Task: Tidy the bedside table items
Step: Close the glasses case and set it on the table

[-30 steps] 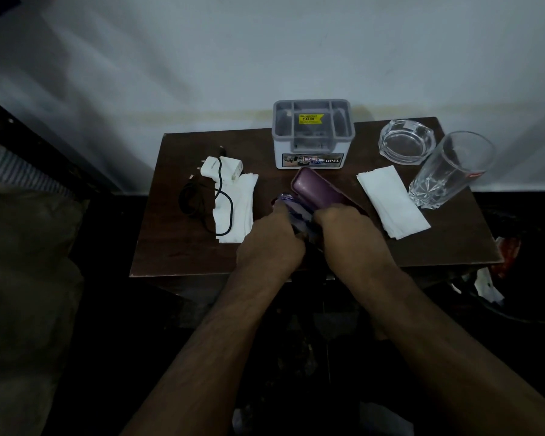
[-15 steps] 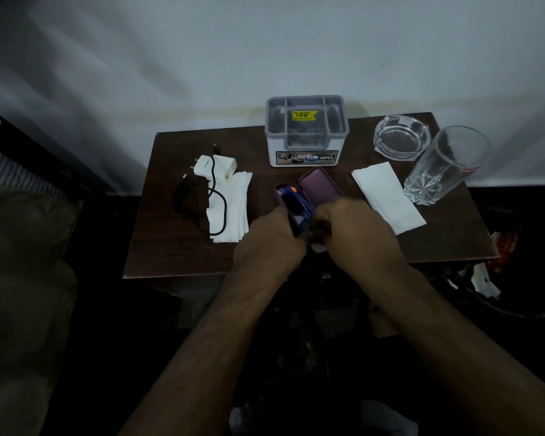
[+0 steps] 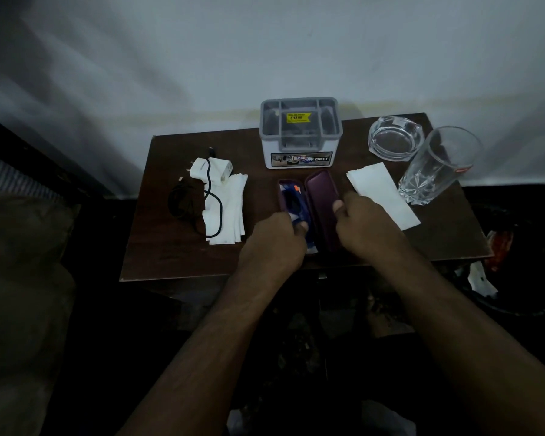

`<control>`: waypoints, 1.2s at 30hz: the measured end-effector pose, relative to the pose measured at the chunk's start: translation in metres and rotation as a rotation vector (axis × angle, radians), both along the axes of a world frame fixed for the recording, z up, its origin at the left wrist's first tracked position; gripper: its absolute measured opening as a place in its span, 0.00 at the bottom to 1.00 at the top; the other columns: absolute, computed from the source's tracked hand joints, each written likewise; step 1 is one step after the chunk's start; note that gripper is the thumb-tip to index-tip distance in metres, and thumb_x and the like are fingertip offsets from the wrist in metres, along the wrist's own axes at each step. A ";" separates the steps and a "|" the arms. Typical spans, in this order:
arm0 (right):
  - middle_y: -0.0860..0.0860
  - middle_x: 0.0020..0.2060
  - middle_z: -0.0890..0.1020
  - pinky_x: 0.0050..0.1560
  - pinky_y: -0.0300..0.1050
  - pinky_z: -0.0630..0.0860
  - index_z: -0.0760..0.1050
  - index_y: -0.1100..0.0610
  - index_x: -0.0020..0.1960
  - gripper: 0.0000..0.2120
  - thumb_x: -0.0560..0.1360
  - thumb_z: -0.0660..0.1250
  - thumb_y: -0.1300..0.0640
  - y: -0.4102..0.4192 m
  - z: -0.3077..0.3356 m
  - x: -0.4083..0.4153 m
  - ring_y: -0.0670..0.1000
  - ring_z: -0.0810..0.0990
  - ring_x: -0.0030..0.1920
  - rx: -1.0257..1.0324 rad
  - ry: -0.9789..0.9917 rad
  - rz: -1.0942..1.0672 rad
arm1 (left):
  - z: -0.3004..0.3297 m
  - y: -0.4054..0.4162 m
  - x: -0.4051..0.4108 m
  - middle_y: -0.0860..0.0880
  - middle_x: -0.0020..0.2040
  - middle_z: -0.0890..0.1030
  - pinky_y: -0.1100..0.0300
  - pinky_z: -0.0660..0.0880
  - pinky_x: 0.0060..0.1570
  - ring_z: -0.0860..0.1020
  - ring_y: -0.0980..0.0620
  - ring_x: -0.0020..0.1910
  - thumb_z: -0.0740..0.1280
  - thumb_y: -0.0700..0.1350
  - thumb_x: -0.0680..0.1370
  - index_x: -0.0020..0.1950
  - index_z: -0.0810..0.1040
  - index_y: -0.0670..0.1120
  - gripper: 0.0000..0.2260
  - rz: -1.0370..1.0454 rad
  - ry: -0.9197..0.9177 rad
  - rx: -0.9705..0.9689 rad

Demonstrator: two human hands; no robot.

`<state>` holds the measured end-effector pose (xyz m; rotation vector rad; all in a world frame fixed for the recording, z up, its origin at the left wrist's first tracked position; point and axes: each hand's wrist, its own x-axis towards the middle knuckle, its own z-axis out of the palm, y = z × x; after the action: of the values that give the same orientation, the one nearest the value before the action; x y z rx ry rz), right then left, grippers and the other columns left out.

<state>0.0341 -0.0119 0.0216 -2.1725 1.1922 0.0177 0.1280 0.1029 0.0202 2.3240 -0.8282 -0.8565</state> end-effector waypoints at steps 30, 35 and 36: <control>0.54 0.58 0.78 0.56 0.46 0.74 0.70 0.55 0.66 0.23 0.75 0.74 0.50 -0.016 0.009 -0.010 0.53 0.78 0.57 -0.085 -0.370 -0.001 | 0.007 0.003 0.021 0.51 0.49 0.85 0.74 0.75 0.41 0.82 0.57 0.45 0.81 0.36 0.65 0.56 0.83 0.49 0.21 0.140 0.116 -0.307; 0.50 0.40 0.79 0.41 0.42 0.70 0.77 0.53 0.46 0.17 0.83 0.59 0.43 -0.017 0.010 -0.010 0.52 0.77 0.43 -0.008 -0.215 0.168 | 0.016 0.000 0.022 0.42 0.53 0.85 0.61 0.80 0.50 0.82 0.52 0.48 0.78 0.33 0.70 0.60 0.82 0.43 0.20 0.273 0.388 -0.536; 0.49 0.34 0.76 0.37 0.44 0.67 0.73 0.55 0.40 0.21 0.83 0.57 0.41 -0.016 0.010 -0.010 0.51 0.75 0.38 0.018 -0.218 0.158 | 0.016 -0.001 0.022 0.40 0.54 0.85 0.59 0.81 0.52 0.82 0.50 0.49 0.77 0.33 0.71 0.61 0.81 0.41 0.19 0.341 0.441 -0.568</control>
<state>0.0244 -0.0282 0.0321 -2.1841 0.8947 -0.1368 0.1503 0.1015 0.0363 1.6299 -0.3964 -0.8077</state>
